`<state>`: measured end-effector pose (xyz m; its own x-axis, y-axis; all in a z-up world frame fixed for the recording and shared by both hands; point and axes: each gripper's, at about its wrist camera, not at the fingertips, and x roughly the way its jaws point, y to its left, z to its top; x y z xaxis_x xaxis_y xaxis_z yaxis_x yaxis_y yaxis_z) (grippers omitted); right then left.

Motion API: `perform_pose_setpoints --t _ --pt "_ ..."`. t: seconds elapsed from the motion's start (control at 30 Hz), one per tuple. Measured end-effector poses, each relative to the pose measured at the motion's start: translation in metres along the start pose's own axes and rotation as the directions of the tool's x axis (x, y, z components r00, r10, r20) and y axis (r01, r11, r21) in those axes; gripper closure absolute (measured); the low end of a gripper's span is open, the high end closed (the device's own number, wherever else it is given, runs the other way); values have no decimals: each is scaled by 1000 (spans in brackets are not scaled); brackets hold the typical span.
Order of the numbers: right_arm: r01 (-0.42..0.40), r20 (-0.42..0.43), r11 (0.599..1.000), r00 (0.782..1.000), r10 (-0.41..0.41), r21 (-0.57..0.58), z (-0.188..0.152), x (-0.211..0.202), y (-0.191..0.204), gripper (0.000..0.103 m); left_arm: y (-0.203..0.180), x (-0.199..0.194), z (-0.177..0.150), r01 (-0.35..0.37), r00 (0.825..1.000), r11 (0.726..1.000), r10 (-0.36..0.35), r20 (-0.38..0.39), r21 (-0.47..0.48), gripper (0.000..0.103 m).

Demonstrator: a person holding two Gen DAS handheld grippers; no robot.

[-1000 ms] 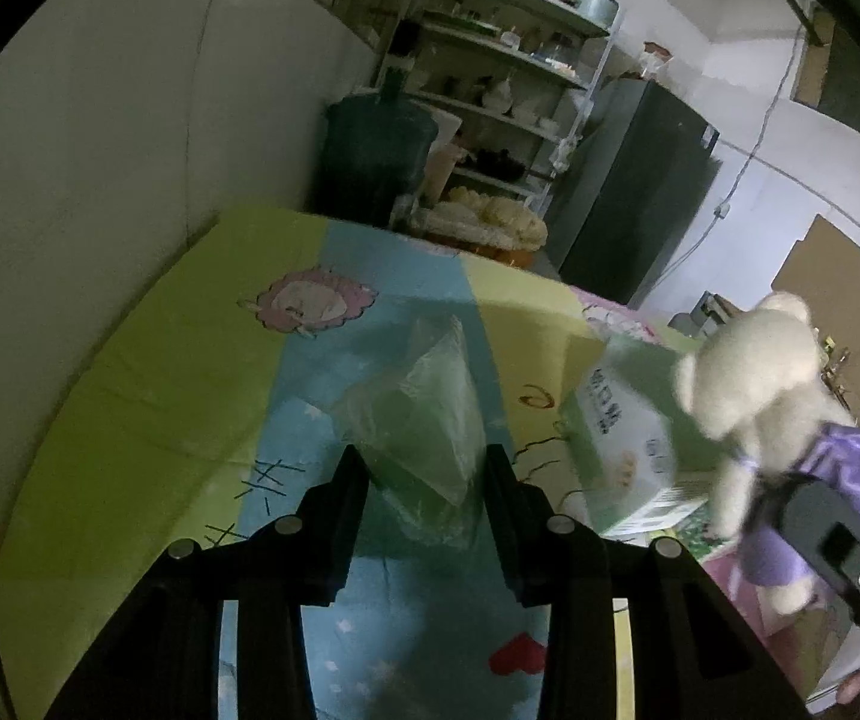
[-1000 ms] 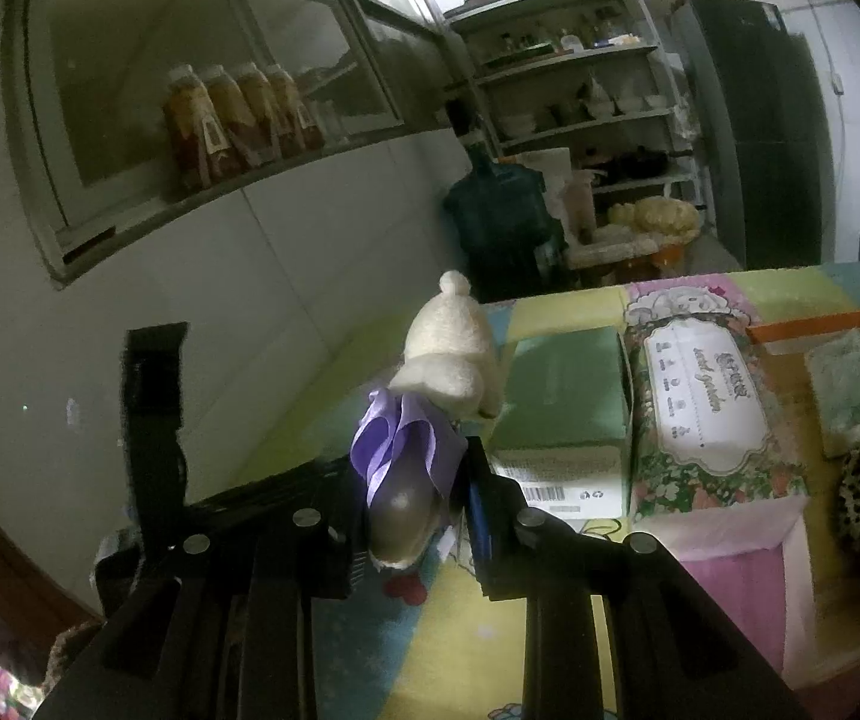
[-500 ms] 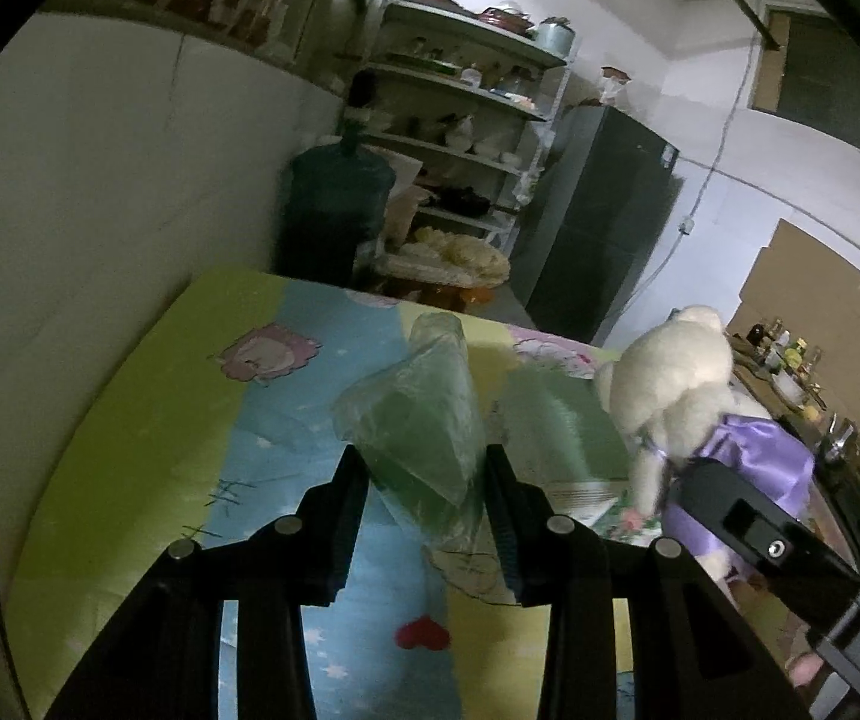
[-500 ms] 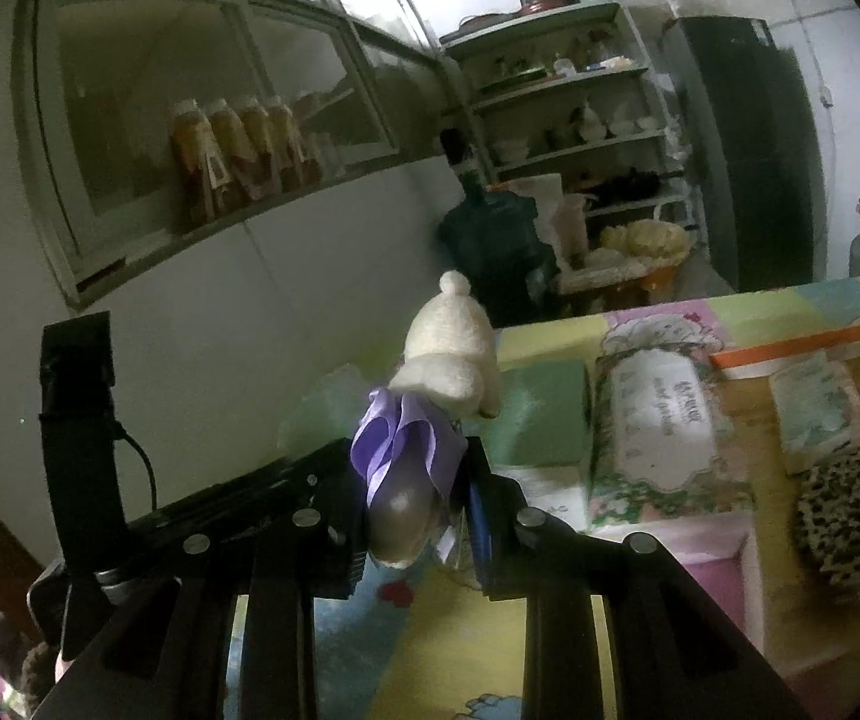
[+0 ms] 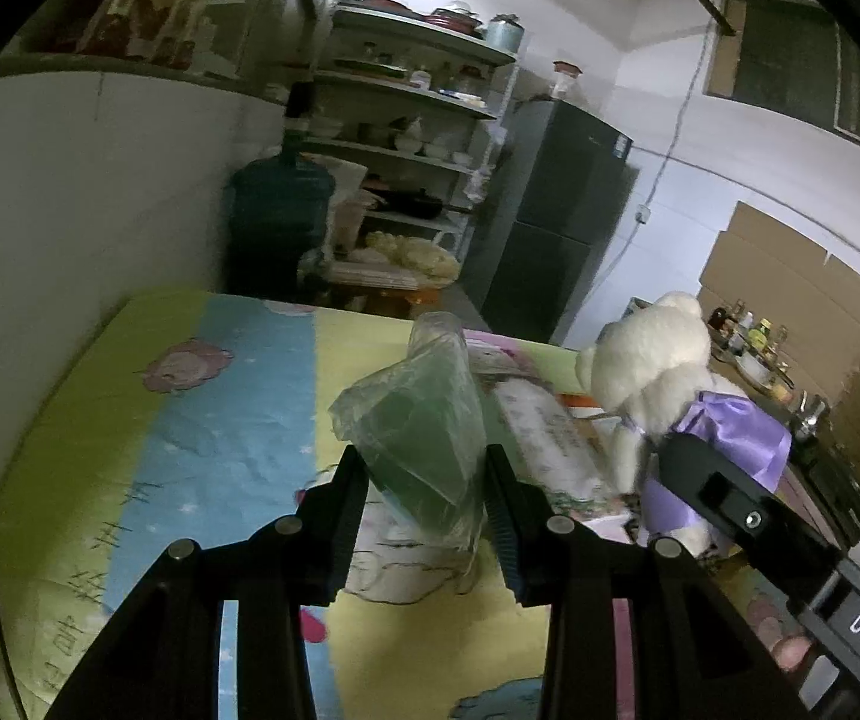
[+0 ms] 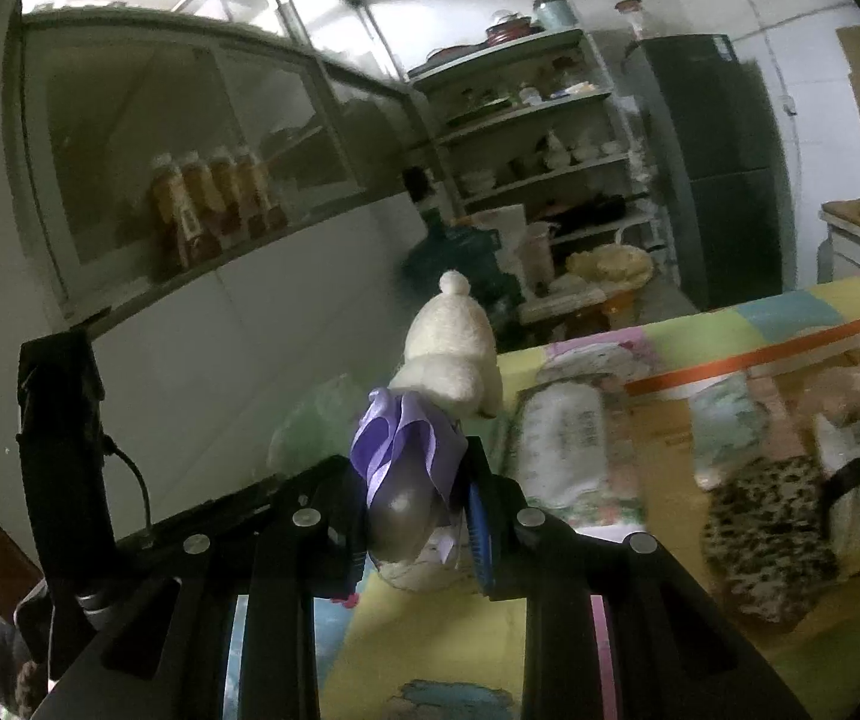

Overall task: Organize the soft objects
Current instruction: 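Carry the pale green bag and teddy bear with both tools over the box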

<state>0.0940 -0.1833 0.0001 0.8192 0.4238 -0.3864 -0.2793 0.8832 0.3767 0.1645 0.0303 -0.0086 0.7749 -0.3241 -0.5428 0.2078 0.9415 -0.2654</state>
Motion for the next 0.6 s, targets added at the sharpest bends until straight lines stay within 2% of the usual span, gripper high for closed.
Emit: perform_pose_setpoints --t 0.6 --pt "83 67 993 994 -89 79 10 -43 -68 76 -76 24 -1 88 995 992 -85 -43 89 64"
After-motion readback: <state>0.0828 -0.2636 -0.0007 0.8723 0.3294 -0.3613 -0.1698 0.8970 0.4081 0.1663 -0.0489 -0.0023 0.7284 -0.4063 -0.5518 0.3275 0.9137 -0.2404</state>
